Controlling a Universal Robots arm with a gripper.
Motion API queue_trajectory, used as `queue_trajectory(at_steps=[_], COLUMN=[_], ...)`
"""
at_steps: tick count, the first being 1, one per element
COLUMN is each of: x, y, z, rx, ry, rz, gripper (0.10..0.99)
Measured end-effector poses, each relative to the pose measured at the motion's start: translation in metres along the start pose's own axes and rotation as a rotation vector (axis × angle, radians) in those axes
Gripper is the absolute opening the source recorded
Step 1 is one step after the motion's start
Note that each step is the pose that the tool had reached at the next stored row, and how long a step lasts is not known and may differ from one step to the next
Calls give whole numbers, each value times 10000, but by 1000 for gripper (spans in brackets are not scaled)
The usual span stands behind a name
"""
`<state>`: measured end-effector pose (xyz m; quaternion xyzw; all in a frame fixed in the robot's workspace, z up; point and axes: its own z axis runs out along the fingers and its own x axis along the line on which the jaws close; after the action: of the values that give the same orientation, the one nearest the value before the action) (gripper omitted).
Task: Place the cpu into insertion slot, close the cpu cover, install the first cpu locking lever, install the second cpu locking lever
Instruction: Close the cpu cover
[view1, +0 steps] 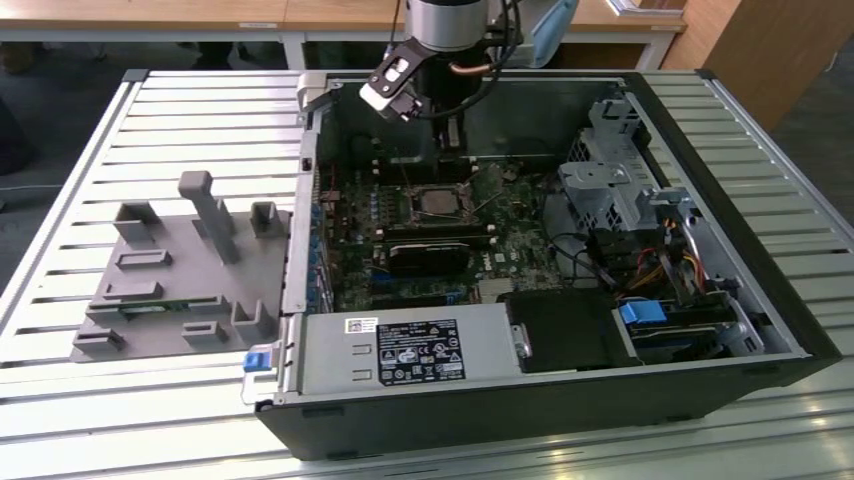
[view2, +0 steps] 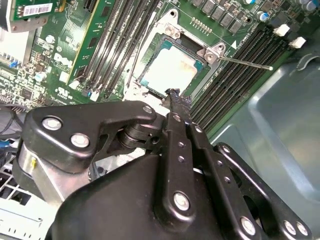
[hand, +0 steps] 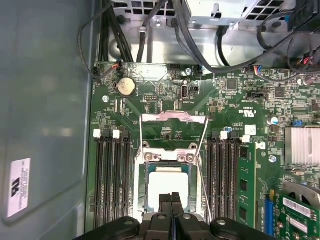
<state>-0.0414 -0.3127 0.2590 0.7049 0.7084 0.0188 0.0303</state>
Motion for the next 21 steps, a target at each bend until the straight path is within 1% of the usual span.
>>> queue_trajectory(at_steps=[3, 7, 8, 12, 18, 20, 21], x=[-1, -3, -3, -6, -70, -73, -73], y=[4, 10, 11, 9, 9, 16, 31], z=[-58, -158, -165, -166, -164, -162, -161], rx=[-1, 0, 0, -5, -5, -6, -5], ry=[0, -4, -4, -3, -3, -2, -4], rz=[0, 0, 0, 1, 0, 1, 1], gripper=[125, 125, 125, 125, 125, 125, 125])
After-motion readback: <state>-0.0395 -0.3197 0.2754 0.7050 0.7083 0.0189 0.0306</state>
